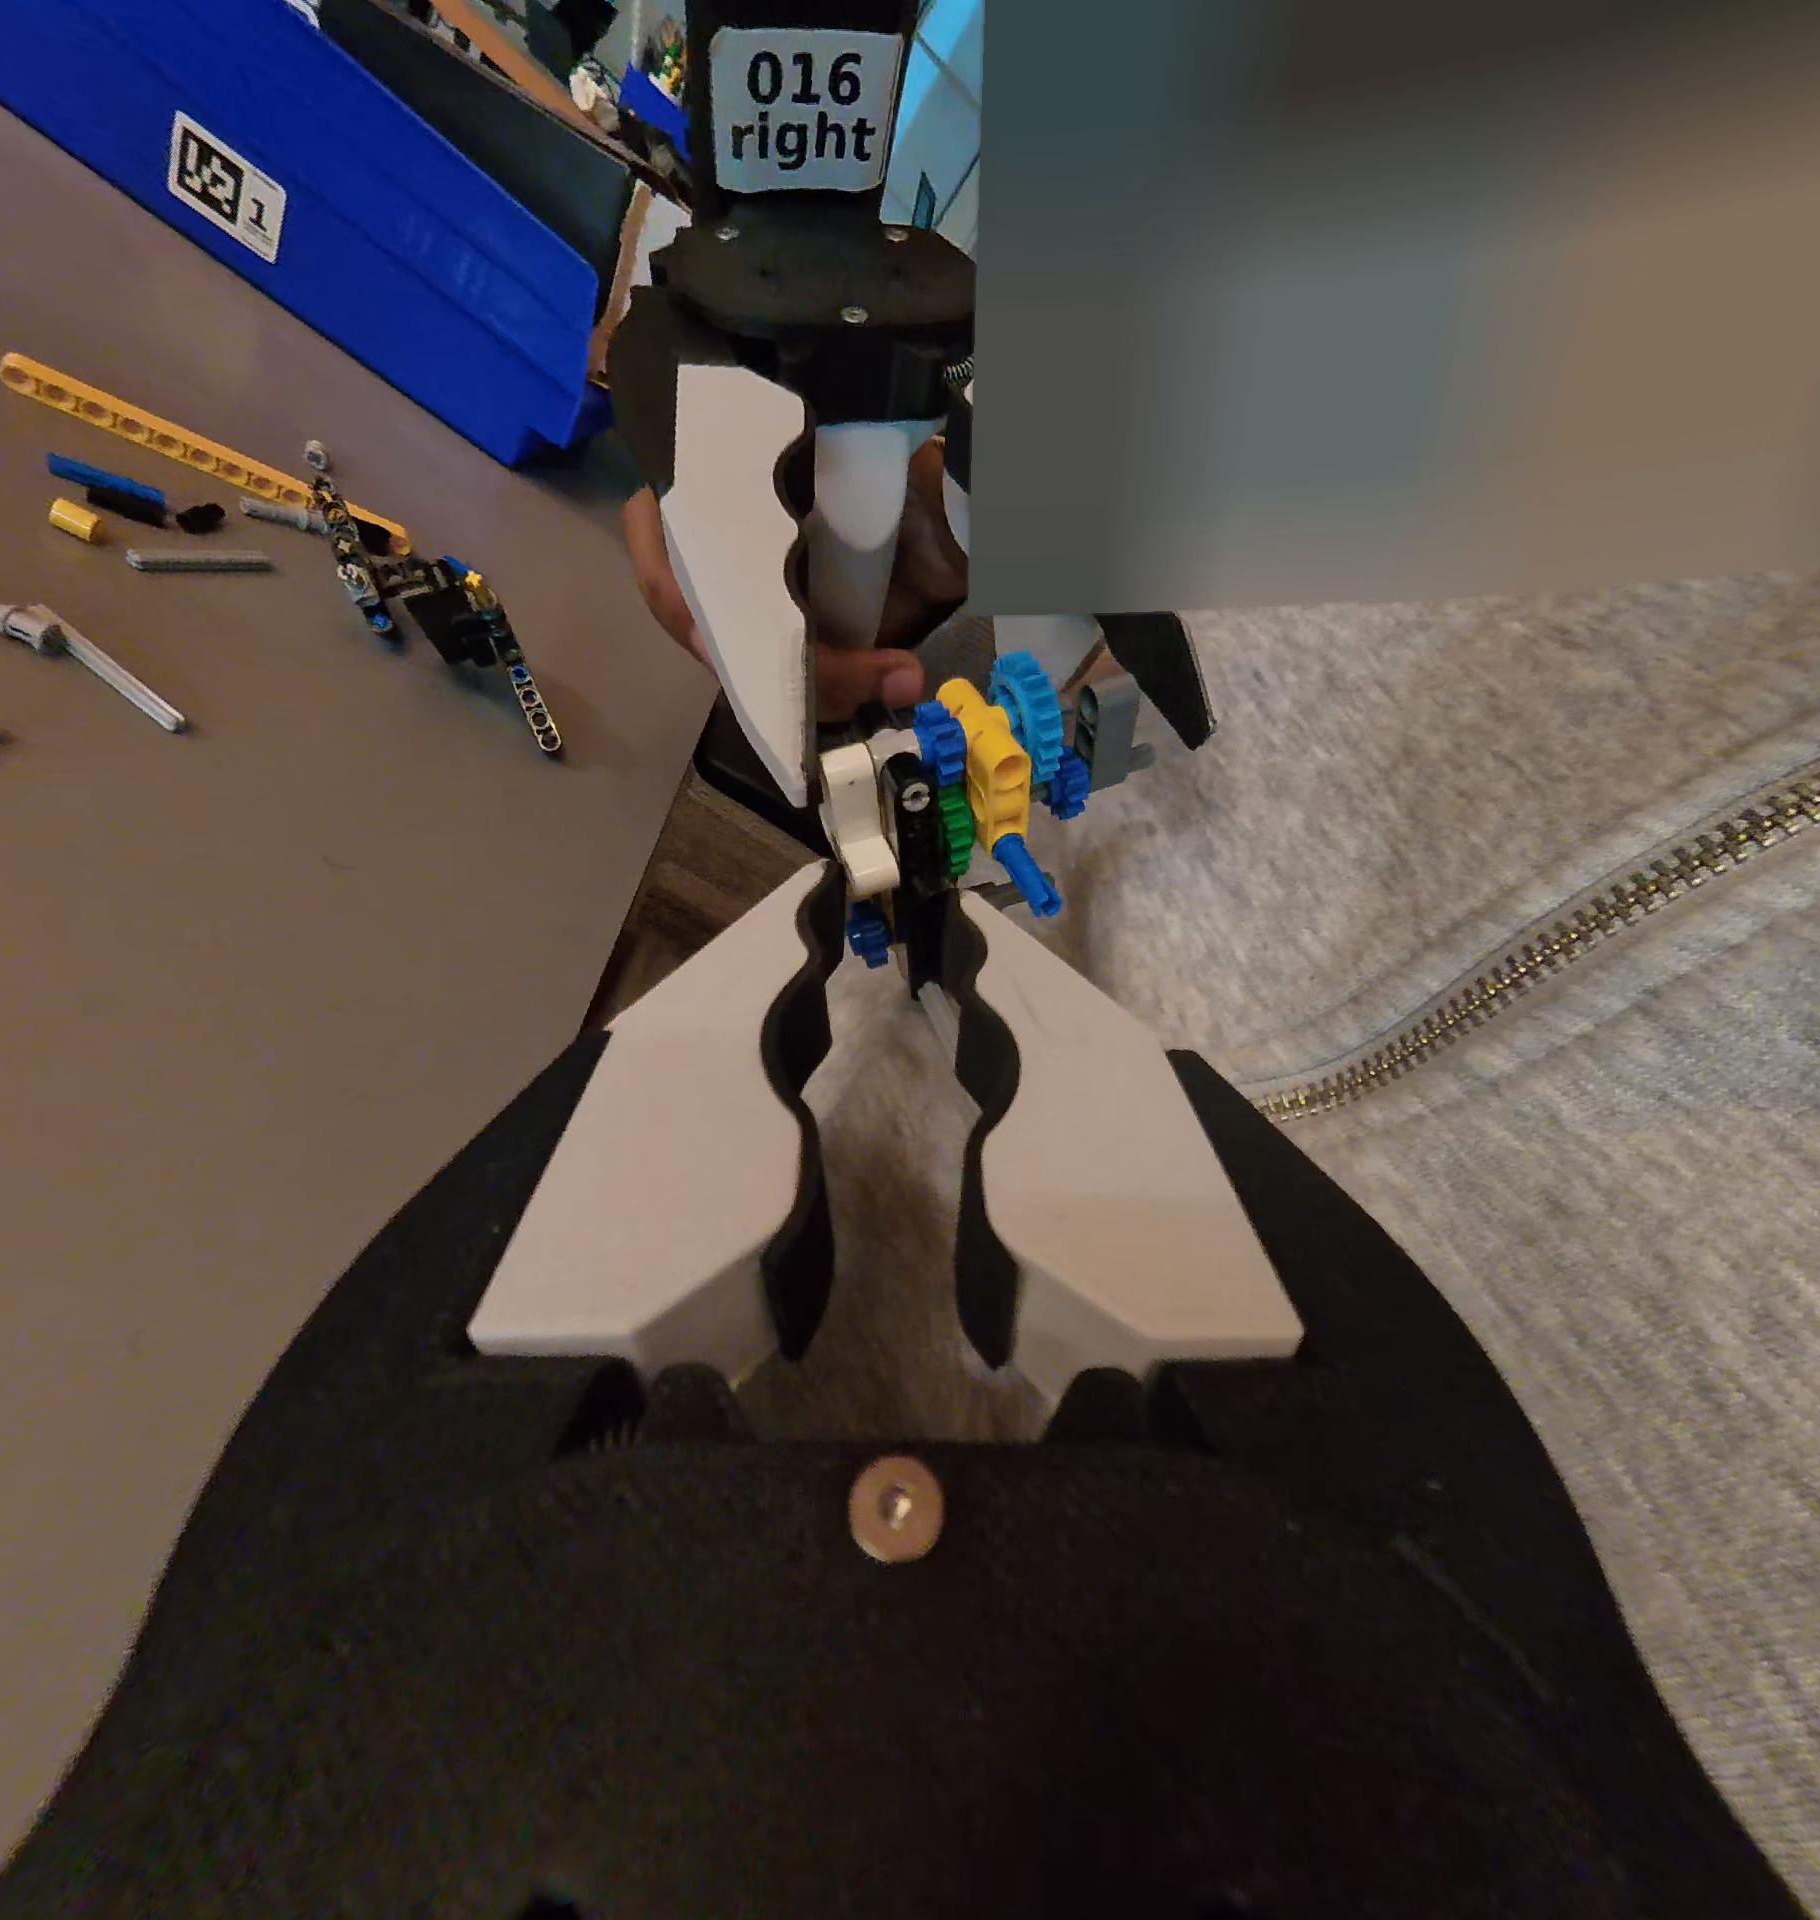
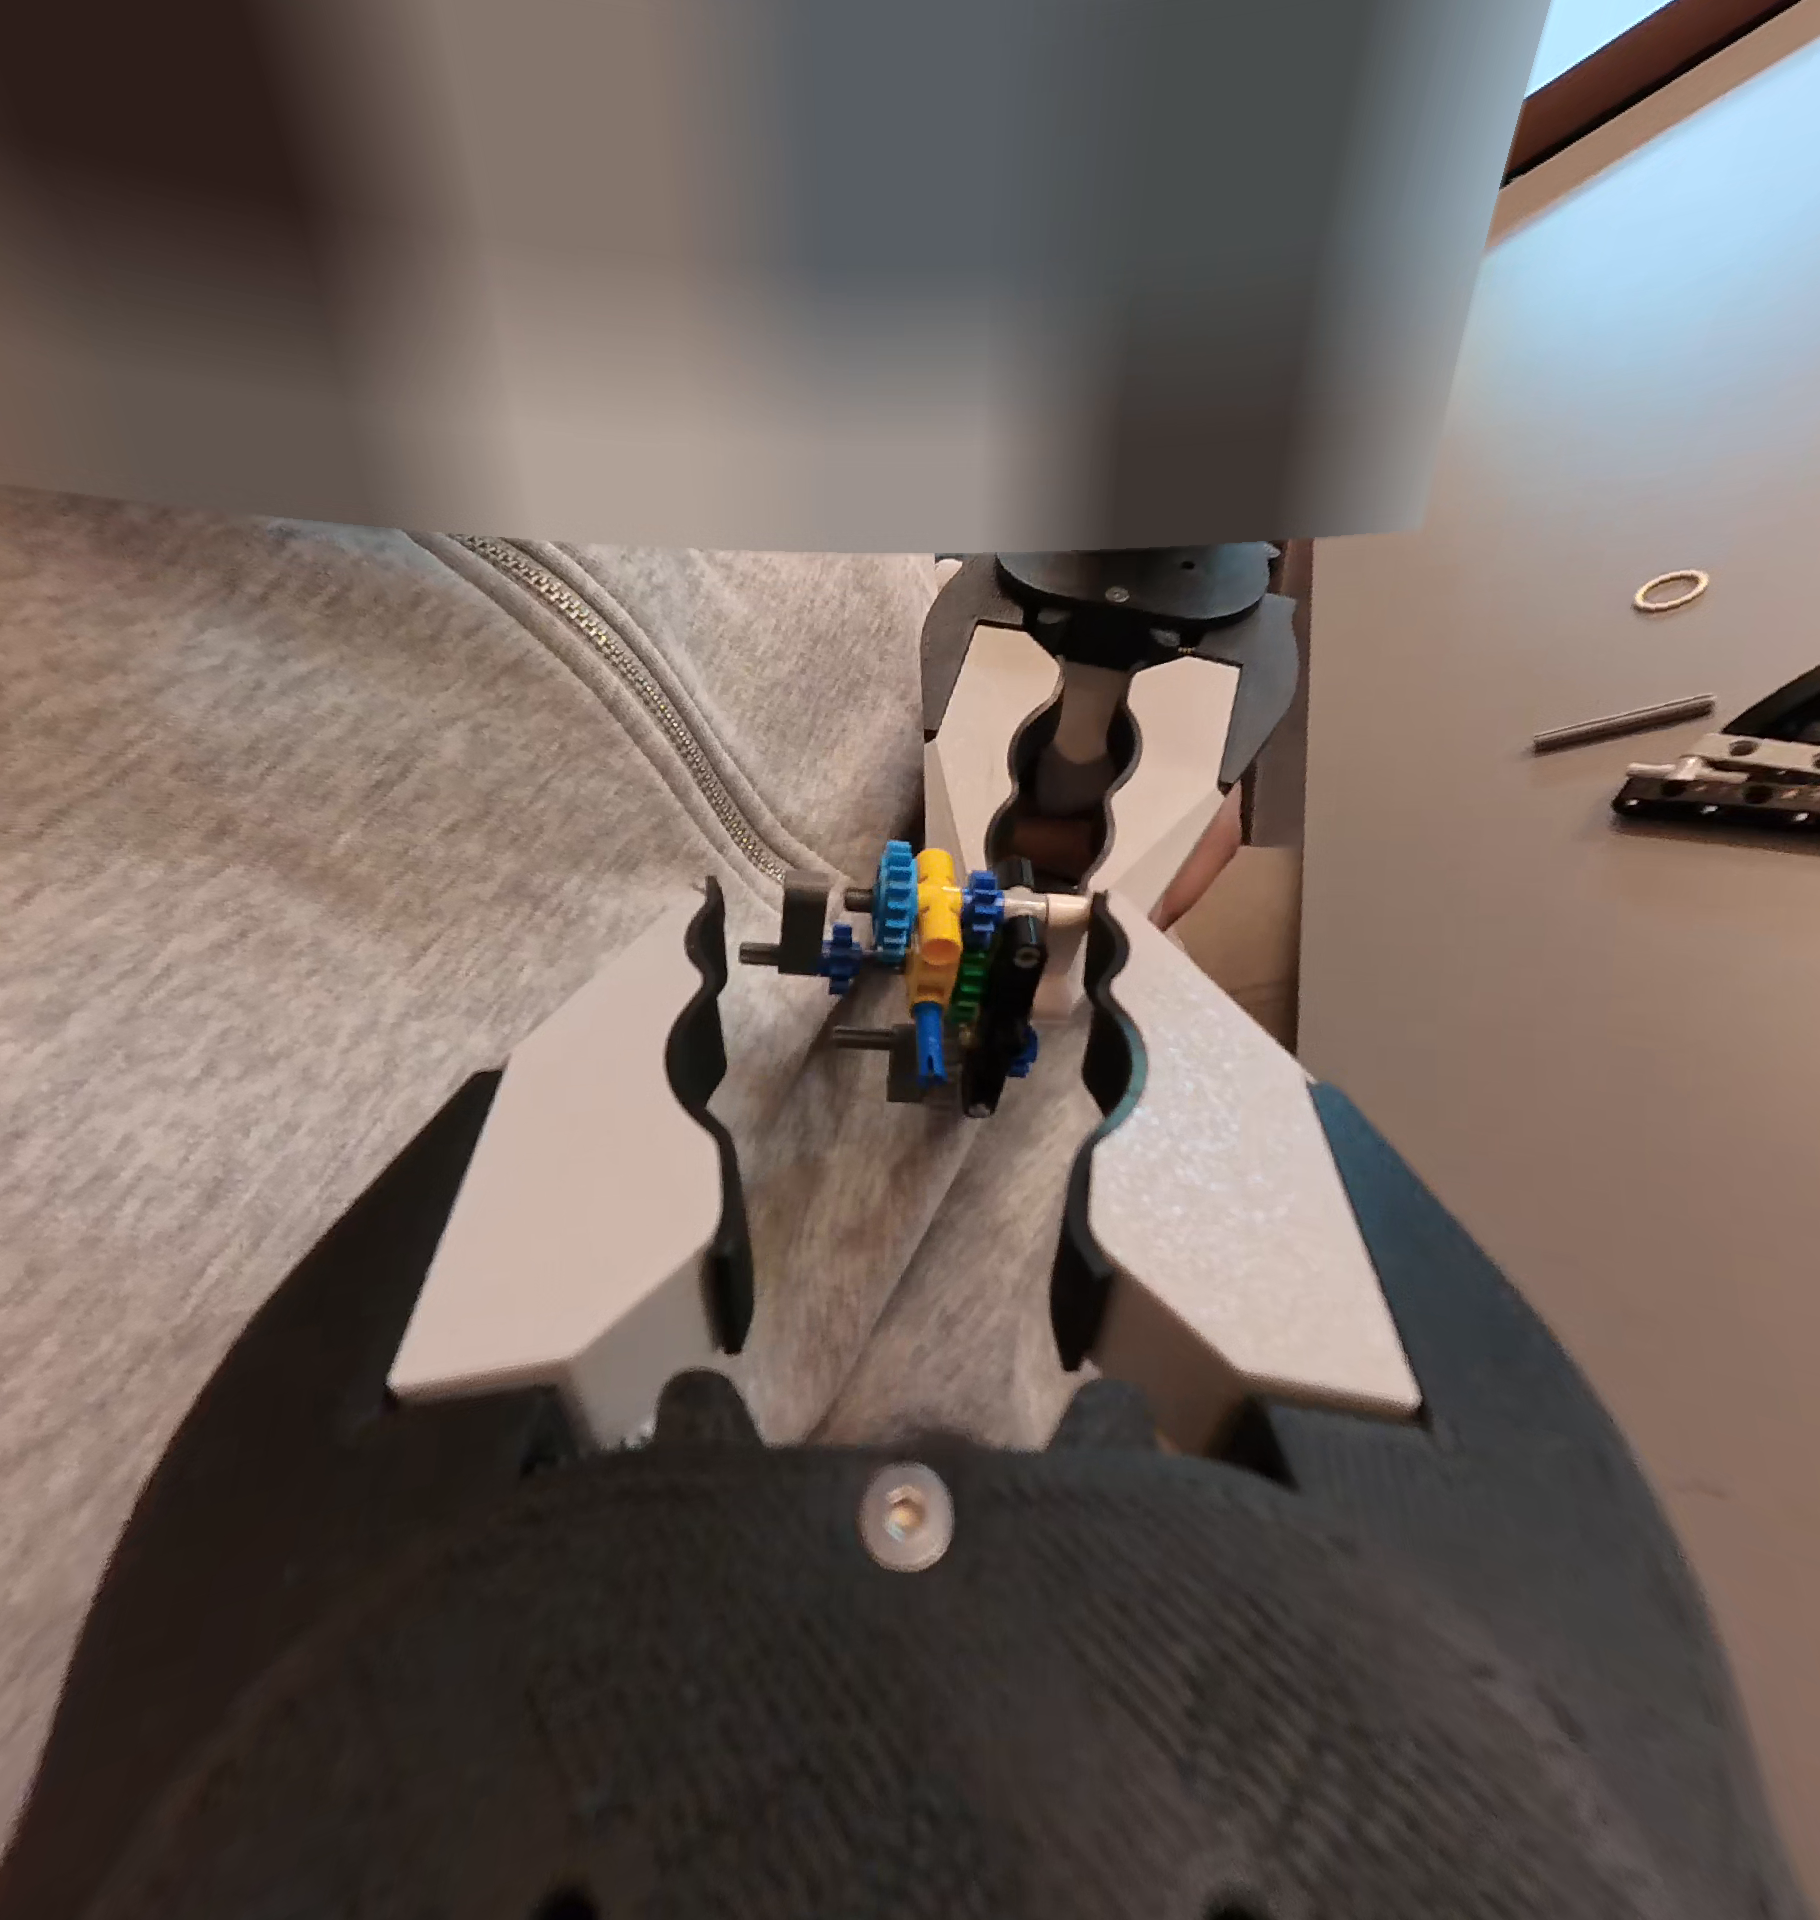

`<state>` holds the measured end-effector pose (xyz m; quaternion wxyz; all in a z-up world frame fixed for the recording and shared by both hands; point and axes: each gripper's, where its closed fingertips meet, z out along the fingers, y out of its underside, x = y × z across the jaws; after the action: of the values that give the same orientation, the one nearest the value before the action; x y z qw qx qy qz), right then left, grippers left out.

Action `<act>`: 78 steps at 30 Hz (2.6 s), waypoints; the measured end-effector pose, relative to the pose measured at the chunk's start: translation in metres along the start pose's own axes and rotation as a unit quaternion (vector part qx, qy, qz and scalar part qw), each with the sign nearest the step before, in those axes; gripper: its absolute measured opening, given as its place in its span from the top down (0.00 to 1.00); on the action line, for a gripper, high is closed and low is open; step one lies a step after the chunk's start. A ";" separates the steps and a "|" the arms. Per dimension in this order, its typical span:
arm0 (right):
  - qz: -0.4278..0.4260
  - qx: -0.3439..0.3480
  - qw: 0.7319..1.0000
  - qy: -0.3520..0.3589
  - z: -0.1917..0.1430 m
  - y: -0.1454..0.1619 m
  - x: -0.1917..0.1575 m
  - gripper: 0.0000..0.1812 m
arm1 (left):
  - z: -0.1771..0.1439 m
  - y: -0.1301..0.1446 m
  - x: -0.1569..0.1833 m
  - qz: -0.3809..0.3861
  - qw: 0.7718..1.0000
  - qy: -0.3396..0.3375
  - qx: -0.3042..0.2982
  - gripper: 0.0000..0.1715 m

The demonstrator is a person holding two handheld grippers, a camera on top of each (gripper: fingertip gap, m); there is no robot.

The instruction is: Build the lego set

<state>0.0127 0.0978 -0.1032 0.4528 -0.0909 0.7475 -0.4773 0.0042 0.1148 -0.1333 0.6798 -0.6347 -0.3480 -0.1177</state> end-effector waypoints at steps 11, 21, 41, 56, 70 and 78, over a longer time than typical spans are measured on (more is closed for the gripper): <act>0.004 -0.007 1.000 -0.001 -0.001 0.004 0.003 0.69 | 0.003 0.003 0.002 0.001 1.000 0.000 -0.012 0.91; -0.014 -0.015 1.000 0.008 -0.002 0.007 0.004 0.72 | 0.004 0.004 0.003 0.000 1.000 0.004 -0.017 0.92; 0.004 0.018 1.000 0.010 -0.007 0.003 0.011 0.72 | 0.005 0.001 -0.004 -0.005 1.000 -0.017 -0.019 0.92; 0.006 0.040 0.997 0.066 -0.014 -0.016 0.035 0.60 | -0.004 -0.016 -0.029 -0.066 0.997 -0.016 0.036 0.93; -0.113 0.276 0.936 0.186 -0.058 -0.053 0.064 0.72 | -0.031 -0.035 -0.080 -0.073 0.990 -0.075 0.100 0.93; -0.307 0.194 0.837 0.409 -0.054 -0.050 0.078 0.74 | -0.044 -0.059 -0.090 -0.181 0.957 -0.030 0.224 0.93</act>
<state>-0.0880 0.0612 -0.1016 -0.0553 -0.0226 0.6901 -0.7212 -0.0828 0.0384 -0.1406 0.7609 -0.3956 -0.4952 -0.1387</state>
